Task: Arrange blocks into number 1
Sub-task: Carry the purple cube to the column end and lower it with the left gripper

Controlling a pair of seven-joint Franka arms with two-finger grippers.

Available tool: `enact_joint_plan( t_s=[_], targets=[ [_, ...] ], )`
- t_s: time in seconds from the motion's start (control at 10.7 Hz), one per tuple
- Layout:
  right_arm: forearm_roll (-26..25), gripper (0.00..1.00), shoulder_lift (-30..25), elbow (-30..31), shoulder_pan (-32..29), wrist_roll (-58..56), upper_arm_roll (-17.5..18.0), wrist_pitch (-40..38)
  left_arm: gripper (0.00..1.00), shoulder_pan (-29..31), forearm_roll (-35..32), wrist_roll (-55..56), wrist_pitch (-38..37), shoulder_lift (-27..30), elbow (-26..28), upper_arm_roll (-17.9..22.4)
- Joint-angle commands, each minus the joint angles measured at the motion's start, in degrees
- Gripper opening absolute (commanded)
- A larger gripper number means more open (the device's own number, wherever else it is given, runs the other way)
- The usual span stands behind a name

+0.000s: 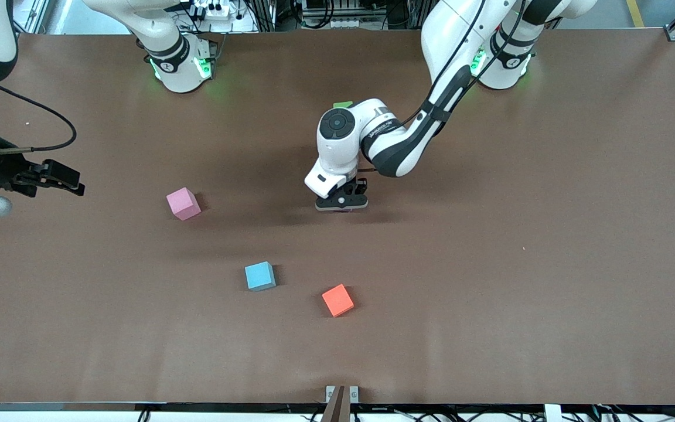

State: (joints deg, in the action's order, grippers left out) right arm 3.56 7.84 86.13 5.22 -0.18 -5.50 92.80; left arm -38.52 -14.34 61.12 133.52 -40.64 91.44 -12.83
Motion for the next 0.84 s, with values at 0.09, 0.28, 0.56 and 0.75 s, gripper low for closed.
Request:
enact_joint_plan(
  t_s=[0.09, 0.28, 0.56, 0.75],
  targets=[
    [0.66, 1.0, -1.16, 1.06, -1.09, -0.88, 0.66, 0.1, 0.0, 0.12, -1.75, 1.63, 0.69, 1.7, 2.08, -0.44],
    [0.66, 1.0, -1.07, 1.06, -1.0, -0.88, 0.66, 0.1, 0.0, 0.29, -1.75, 1.72, 0.69, 1.7, 2.78, -0.53],
    [0.66, 1.0, -1.07, 1.06, -1.0, -0.88, 0.66, 0.1, 0.0, 0.73, -1.75, 1.81, 0.69, 2.93, 5.15, -1.15],
    [0.66, 1.0, -1.07, 1.06, -1.0, -0.88, 0.66, 0.1, 0.0, 0.82, -1.75, 1.9, 0.69, 3.19, 5.94, -1.5]
  ],
)
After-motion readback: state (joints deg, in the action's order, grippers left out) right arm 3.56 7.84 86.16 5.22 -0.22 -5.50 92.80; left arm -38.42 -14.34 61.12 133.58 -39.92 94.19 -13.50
